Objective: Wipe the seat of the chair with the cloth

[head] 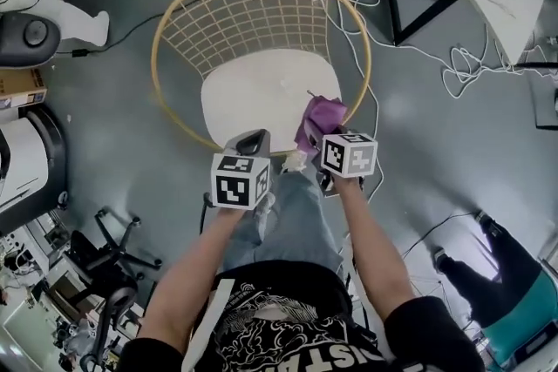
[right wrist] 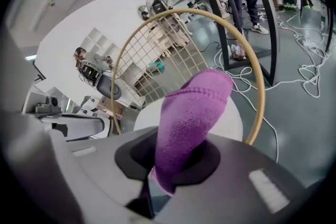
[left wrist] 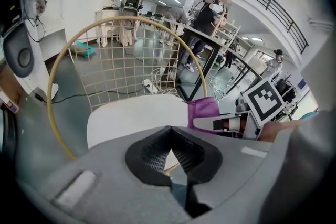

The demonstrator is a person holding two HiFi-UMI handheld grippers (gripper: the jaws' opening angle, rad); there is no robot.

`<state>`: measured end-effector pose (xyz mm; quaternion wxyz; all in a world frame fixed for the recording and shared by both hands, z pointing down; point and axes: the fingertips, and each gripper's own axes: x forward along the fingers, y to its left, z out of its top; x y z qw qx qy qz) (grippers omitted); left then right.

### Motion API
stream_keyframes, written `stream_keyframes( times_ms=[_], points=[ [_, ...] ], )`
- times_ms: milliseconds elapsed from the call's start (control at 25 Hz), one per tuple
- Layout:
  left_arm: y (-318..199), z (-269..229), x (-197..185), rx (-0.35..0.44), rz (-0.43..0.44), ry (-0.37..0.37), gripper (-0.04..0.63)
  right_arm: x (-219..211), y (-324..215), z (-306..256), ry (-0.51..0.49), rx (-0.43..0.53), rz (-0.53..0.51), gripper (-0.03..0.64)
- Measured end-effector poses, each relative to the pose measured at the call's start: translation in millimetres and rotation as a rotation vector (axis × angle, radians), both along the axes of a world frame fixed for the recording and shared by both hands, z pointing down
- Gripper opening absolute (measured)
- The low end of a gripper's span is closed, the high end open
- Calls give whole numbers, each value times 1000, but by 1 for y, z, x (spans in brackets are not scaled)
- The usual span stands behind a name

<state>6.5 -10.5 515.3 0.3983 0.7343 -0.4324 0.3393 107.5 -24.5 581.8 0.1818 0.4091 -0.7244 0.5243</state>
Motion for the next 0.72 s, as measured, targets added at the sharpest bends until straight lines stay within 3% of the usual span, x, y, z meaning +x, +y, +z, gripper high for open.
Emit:
stream_keyframes(
  times_ms=[520,720],
  points=[
    [-12,-91,-35,202,-25,67,2,-68,-10,-130,12,236,-53,58],
    [-5,-125,-39,282,3,102,2,-88,3,-178,34,325,-49,58]
  ],
)
